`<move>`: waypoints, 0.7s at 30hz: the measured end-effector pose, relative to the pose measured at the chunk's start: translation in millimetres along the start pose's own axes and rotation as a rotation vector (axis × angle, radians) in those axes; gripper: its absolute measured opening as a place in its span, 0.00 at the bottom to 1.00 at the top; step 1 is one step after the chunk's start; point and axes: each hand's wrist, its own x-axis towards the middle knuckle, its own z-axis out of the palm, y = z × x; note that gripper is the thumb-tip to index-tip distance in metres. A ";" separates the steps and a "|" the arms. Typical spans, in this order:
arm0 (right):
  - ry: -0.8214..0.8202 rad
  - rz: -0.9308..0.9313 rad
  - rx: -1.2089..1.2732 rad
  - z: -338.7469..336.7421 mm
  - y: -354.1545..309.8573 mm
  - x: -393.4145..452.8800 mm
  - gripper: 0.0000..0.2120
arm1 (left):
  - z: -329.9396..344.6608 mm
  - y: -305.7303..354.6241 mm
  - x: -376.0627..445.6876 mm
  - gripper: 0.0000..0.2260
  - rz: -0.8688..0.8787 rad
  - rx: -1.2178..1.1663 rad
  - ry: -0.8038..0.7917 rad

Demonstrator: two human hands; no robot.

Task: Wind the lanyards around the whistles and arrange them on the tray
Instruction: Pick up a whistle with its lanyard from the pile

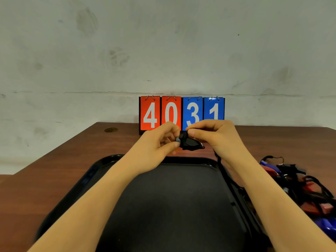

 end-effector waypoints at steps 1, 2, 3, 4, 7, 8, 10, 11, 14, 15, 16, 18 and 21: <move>-0.002 0.004 -0.008 0.2 1.0 -0.9 0.06 | 0.1 0.2 -1.5 0.05 -0.001 -0.027 -0.002; 0.000 0.009 -0.017 0.6 2.1 -1.5 0.06 | 0.0 0.4 -2.9 0.05 -0.003 -0.058 0.000; 0.008 0.017 -0.021 1.5 3.7 -2.0 0.07 | -0.5 0.3 -4.0 0.05 -0.008 -0.090 0.006; 0.018 0.028 -0.016 2.8 5.5 -2.9 0.08 | -0.7 0.1 -4.8 0.05 -0.010 -0.119 0.015; 0.013 0.048 -0.019 7.2 10.8 -6.3 0.14 | 0.8 -0.1 -5.3 0.05 -0.022 -0.175 0.051; 0.002 0.043 -0.048 8.9 12.6 -7.7 0.15 | 2.3 -0.8 -5.9 0.06 -0.027 -0.192 0.069; -0.017 0.018 -0.094 10.4 12.7 -9.8 0.11 | 5.2 -2.0 -4.2 0.06 -0.036 -0.238 0.126; -0.027 0.012 -0.096 11.7 12.5 -10.6 0.10 | 6.4 -3.1 -4.0 0.06 -0.046 -0.264 0.161; -0.087 -0.012 -0.136 13.9 11.8 -11.7 0.09 | 9.0 -4.6 -3.7 0.06 -0.068 -0.307 0.241; -0.112 -0.024 -0.161 14.6 10.9 -12.4 0.09 | 9.8 -5.0 -3.6 0.06 -0.076 -0.313 0.254; -0.132 -0.032 -0.181 15.0 10.2 -12.9 0.09 | 10.5 -5.3 -3.2 0.05 -0.083 -0.318 0.264; -0.167 -0.040 -0.223 15.3 7.7 -14.0 0.08 | 11.4 -7.2 -1.9 0.04 -0.106 -0.321 0.293; -0.245 -0.056 -0.308 15.5 4.4 -16.5 0.06 | 12.8 -14.0 0.8 0.04 -0.122 -0.254 0.336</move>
